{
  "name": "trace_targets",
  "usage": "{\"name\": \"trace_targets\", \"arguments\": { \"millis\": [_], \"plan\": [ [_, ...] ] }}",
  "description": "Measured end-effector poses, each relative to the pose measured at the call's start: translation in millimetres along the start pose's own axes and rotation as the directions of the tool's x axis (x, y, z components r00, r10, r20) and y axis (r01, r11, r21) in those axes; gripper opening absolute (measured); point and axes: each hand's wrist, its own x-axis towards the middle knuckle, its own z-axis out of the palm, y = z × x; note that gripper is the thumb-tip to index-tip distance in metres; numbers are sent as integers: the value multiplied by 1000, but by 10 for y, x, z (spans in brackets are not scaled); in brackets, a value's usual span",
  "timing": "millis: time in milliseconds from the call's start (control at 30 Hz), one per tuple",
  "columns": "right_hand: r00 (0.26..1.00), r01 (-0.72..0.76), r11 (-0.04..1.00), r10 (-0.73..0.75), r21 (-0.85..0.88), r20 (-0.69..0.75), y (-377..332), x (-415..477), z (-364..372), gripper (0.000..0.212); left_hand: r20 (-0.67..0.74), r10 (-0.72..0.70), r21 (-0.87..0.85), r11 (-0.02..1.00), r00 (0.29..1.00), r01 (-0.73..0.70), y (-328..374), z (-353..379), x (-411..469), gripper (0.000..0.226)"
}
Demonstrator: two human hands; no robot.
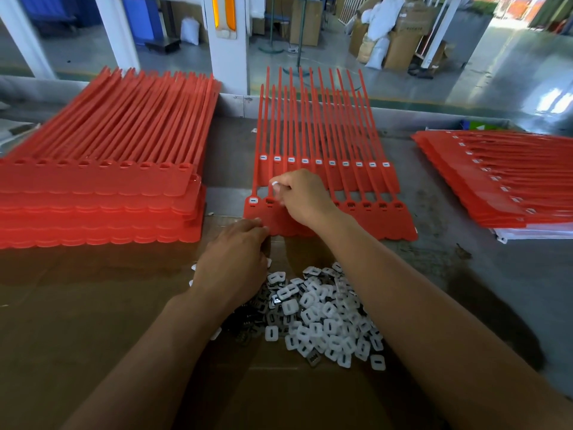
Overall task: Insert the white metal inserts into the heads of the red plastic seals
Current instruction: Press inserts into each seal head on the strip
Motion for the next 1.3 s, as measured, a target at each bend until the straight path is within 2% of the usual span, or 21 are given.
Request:
{"name": "trace_targets", "arguments": {
  "millis": [133,333,633,867,1000,1100,1200,1300],
  "plan": [
    [1000,4,1000,-4,3,6,9,20,-18,25,-3,3,4,1000,1000,-3,2,1,-5,48],
    [996,-83,993,85,85,-24,63,51,-2,16,-4,-3,-1,1000,1000,3,10,1,-2,48],
    [1000,-11,991,15,-135,23,58,81,61,19,1,2,8,1000,1000,-2,8,-1,3,47],
    [999,41,938,-33,-345,29,1,82,95,23,-4,6,-2,1000,1000,-6,22,-16,-12,44],
    [993,117,889,-109,-443,43,-62,45,91,22,-16,5,-7,1000,1000,-5,30,-5,-7,43],
    [999,48,924,-49,-379,7,-40,57,52,23,-16,3,-7,1000,1000,-4,18,-4,-5,44],
    [998,-58,973,50,-224,-41,-18,59,31,18,0,6,11,1000,1000,-6,9,-5,-1,48],
    [986,-167,981,166,-95,-16,-15,121,16,14,6,9,17,1000,1000,-9,8,-5,1,48]
  ]
}}
